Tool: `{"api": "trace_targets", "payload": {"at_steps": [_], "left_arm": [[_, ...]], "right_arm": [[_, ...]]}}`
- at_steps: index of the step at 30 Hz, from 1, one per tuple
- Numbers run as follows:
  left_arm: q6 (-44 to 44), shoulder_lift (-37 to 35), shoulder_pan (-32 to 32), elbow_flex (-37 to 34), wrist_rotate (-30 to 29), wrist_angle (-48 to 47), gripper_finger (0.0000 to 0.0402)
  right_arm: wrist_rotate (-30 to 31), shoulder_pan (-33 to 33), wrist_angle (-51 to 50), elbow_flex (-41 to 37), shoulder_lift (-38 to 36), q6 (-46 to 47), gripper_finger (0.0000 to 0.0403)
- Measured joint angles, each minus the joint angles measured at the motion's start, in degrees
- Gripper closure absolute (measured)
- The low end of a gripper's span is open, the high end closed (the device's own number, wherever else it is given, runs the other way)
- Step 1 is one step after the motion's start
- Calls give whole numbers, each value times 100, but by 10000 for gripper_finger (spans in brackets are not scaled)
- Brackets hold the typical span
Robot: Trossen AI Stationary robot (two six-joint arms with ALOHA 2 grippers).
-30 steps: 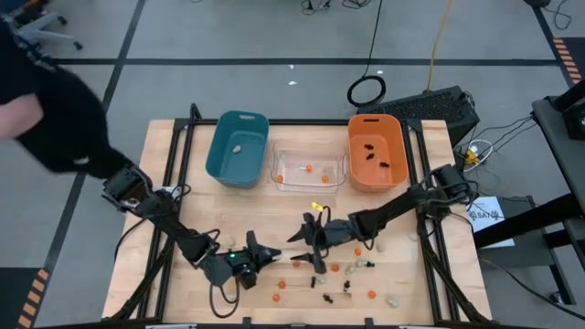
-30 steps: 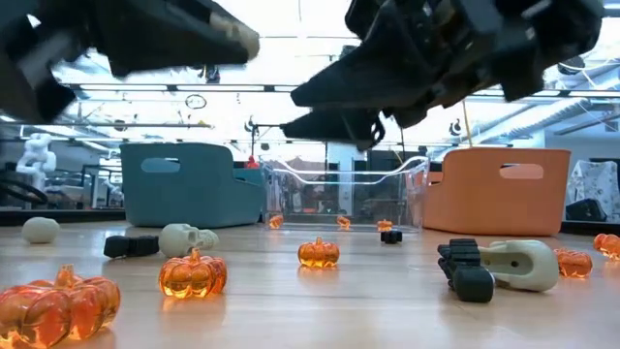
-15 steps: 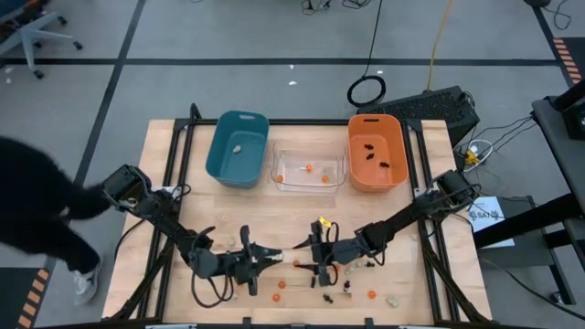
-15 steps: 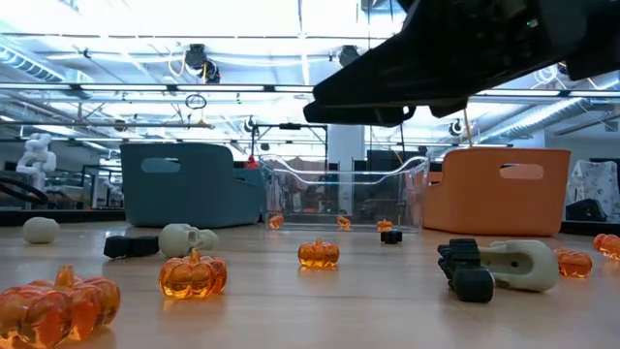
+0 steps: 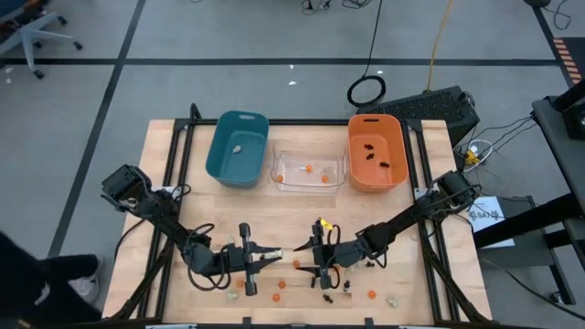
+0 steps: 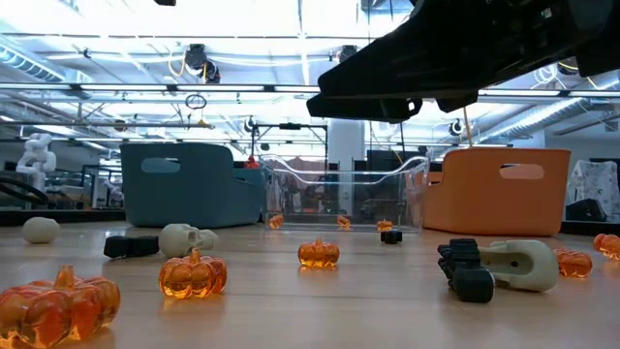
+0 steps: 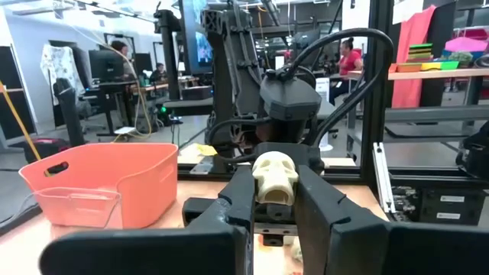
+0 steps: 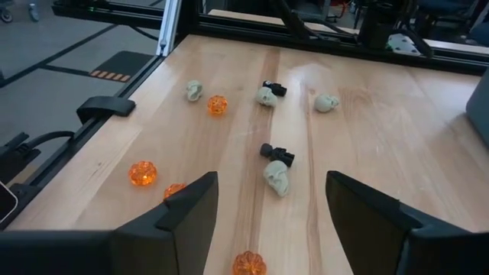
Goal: Sort Halloween decoration
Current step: Put the white skull toy into the blue bin
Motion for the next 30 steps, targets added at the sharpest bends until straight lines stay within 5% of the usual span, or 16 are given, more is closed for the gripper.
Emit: {"api": "trace_targets", "payload": {"at_steps": [6,25,30], "left_arm": [[520,-27,2,0,15,-22,352],[7882,-31,36,0,132,-1,352],[8229,-277,233,0,81,-7,352]], "right_arm": [[-24,0,0,0,0,21,177],[-33,0,-44,0,7,106,177],[-33,0,-42,0,7,106,177]]}}
